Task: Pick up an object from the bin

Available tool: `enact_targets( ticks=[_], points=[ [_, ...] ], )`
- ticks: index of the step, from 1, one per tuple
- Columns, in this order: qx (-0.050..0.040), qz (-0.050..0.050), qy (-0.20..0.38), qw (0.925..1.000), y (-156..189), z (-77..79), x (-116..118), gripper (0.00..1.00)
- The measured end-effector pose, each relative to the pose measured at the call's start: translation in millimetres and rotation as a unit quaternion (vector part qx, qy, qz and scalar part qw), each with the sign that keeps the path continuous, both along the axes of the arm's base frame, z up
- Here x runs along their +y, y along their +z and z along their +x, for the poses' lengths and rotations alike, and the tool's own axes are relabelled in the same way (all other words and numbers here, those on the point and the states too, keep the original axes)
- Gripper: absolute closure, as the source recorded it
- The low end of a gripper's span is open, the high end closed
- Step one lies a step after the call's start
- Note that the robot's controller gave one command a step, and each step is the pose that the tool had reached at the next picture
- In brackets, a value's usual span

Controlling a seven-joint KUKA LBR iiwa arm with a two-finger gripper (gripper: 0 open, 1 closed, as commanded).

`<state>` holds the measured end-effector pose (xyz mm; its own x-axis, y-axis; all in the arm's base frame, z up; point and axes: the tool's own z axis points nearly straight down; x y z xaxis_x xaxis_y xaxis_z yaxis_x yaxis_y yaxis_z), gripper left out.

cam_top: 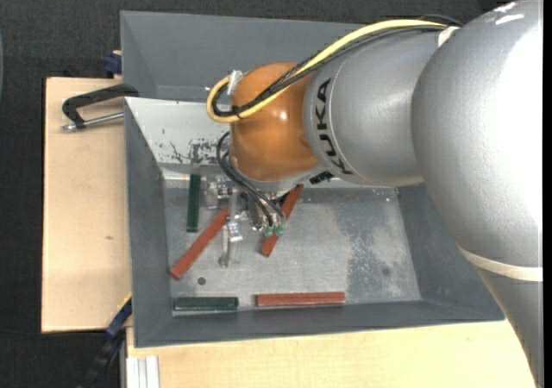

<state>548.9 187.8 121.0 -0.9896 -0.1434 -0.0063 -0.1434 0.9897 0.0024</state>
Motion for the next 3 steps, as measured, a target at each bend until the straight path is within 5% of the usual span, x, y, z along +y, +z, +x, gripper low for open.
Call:
enact_targets(
  ticks=[1,2,3],
  points=[
    [0.0027,-0.001,0.031,0.9995,-41,-10.2,4,0.00],
    [-0.0049,0.000,0.167,0.9859,-46,11.5,39,1.00],
    [-0.0047,0.000,0.167,0.9859,-46,11.5,39,1.00]
  ],
)
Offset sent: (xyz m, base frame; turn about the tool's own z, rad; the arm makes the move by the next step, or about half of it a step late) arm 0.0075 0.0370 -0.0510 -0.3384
